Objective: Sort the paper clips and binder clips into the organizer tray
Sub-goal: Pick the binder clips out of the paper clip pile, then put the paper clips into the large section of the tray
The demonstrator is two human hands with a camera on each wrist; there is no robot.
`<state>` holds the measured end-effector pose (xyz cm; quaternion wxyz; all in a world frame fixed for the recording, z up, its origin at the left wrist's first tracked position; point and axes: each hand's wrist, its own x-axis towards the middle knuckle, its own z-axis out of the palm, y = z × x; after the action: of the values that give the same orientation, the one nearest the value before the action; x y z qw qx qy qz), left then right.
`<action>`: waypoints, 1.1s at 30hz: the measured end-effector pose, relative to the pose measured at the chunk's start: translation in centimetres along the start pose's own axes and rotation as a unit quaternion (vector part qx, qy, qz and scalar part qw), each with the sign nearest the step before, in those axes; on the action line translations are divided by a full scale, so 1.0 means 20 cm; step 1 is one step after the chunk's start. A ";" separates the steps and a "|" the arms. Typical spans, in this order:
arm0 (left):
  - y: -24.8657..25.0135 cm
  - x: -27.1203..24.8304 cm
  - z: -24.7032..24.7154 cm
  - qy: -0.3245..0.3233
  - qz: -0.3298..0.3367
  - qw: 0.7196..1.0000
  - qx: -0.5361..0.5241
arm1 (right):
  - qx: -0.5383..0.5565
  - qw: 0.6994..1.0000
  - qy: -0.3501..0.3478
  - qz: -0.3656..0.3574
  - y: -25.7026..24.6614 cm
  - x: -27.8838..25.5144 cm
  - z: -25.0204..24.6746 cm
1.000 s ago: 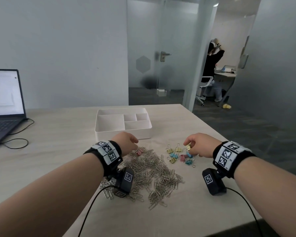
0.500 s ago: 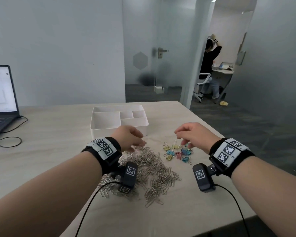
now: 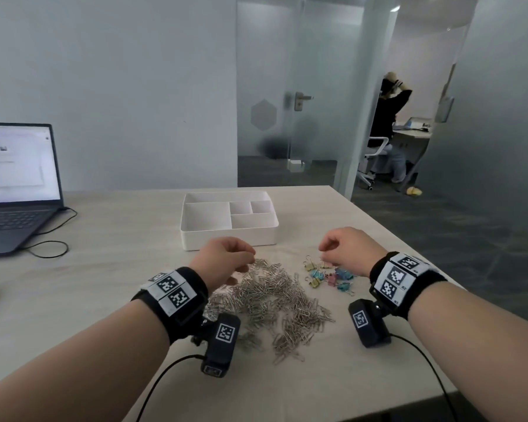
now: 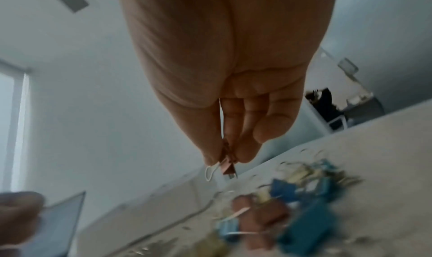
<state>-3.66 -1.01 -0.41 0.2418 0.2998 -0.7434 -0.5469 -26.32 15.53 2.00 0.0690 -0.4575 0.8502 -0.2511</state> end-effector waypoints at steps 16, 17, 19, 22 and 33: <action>-0.14 -0.08 -0.35 0.000 -0.051 0.889 0.454 | -0.102 0.976 -0.173 -0.081 -0.13 -0.07 0.08; -0.14 -0.09 -0.36 -0.012 -0.074 0.884 0.462 | -0.129 0.972 -0.178 -0.085 -0.14 -0.07 0.09; -0.15 -0.11 -0.37 -0.040 -0.106 0.874 0.473 | -0.182 0.965 -0.175 -0.071 -0.14 -0.07 0.07; -0.12 -0.17 -0.38 -0.081 -0.123 0.861 0.486 | -0.194 0.965 -0.169 -0.048 -0.13 -0.10 0.05; -0.06 -0.33 -0.25 -0.112 -0.089 0.855 0.499 | -0.147 0.949 -0.275 0.039 -0.34 -0.35 0.18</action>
<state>4.66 0.04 -0.32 -0.0744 0.3815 -0.9088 -0.1517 -16.10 16.80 1.47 0.2419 -0.4801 0.8430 0.0157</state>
